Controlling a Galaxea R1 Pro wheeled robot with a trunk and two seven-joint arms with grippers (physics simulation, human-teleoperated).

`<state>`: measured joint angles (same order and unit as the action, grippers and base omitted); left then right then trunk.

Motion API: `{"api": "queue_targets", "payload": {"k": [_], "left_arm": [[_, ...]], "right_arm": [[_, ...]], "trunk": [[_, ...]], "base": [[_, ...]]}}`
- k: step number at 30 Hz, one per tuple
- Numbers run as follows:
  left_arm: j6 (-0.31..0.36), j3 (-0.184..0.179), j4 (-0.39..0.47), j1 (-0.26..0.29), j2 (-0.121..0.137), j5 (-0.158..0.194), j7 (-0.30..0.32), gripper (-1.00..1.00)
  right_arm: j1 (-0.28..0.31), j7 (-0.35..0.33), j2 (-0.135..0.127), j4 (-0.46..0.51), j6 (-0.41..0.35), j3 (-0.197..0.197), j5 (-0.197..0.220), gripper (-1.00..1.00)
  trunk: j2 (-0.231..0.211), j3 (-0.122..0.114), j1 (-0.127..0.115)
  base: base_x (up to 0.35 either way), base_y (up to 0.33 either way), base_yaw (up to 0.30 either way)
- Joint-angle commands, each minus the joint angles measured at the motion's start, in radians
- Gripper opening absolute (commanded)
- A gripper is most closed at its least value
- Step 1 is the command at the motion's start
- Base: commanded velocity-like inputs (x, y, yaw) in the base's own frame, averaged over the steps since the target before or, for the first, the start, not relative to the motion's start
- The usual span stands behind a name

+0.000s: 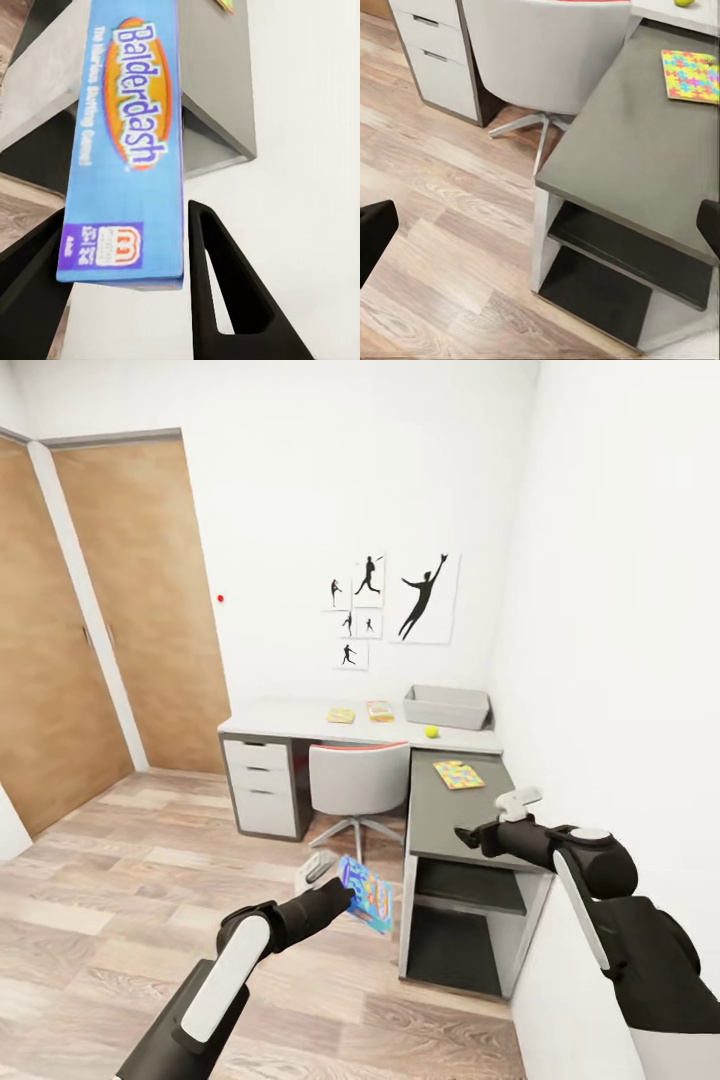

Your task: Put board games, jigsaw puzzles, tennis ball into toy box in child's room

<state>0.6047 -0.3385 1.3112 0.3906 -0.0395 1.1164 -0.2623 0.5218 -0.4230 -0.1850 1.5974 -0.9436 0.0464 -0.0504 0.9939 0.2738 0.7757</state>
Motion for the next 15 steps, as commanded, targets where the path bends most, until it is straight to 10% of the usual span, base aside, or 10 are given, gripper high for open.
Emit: {"api": "queue_targets", "payload": {"k": [1, 7, 10, 15], "left_arm": [[0.001, 0.000, 0.002, 0.001, 0.003, 0.016, -0.011, -1.00], [0.002, 0.010, 0.001, -0.002, 0.026, 0.018, -0.018, -1.00], [0.003, 0.068, -0.006, -0.025, 0.034, 0.010, -0.019, -1.00], [0.001, 0.101, -0.031, -0.041, 0.046, 0.007, -0.020, -1.00]], "right_arm": [[0.001, 0.005, 0.004, -0.002, -0.003, 0.010, -0.008, 1.00], [0.008, 0.037, 0.026, -0.022, 0.000, 0.058, -0.001, 1.00], [0.021, 0.042, 0.113, -0.026, 0.002, 0.057, 0.002, 1.00], [0.021, 0.043, 0.182, -0.025, 0.046, 0.068, -0.003, 1.00]], "trunk": [[0.001, 0.001, 0.000], [0.001, 0.001, 0.000], [0.001, 0.001, 0.000], [0.001, 0.001, 0.000]], "base": [[0.000, 0.000, -0.295], [0.000, 0.000, -0.295], [0.000, 0.000, -0.291], [0.000, 0.000, -0.080]]}}
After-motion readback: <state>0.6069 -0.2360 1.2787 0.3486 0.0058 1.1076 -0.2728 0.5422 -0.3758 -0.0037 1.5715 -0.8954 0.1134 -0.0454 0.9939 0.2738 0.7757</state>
